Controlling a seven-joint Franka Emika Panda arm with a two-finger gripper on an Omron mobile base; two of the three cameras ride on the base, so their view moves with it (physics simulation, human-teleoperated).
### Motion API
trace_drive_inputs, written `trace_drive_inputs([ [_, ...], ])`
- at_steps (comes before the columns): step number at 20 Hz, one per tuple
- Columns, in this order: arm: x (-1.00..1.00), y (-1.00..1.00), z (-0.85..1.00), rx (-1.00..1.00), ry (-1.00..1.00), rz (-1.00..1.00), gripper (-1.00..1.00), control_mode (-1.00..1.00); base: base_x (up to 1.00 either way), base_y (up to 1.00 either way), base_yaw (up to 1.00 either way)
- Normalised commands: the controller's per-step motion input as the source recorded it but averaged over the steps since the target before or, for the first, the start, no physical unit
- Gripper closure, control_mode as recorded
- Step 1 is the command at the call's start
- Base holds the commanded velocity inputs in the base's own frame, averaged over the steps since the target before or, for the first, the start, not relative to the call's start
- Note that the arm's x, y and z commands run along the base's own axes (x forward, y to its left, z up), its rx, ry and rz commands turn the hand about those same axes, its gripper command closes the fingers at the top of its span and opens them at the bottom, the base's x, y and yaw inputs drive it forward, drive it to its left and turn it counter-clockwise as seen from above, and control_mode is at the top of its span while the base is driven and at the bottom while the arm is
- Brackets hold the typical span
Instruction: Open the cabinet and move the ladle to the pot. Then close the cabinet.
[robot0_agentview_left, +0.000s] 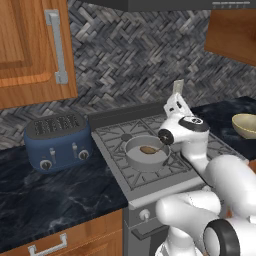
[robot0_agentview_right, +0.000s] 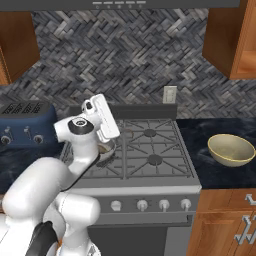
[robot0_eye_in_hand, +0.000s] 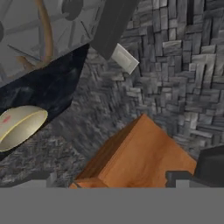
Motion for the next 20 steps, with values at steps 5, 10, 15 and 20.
trace_drive_inputs([
  [5, -0.56, 0.06, 0.27, 0.25, -0.13, 0.00, -1.00, -1.00, 0.00, 0.00, 0.00],
  [10, -0.92, 0.00, 0.47, 0.45, -0.18, -0.05, -1.00, -1.00, 0.00, 0.00, 0.00],
  [15, -0.82, 0.00, 0.77, 0.51, -0.12, -0.14, -1.00, -1.00, 0.00, 0.00, 0.00],
  [20, -0.21, 0.13, 0.93, 0.41, -0.07, -0.10, -1.00, -1.00, 0.00, 0.00, 0.00],
])
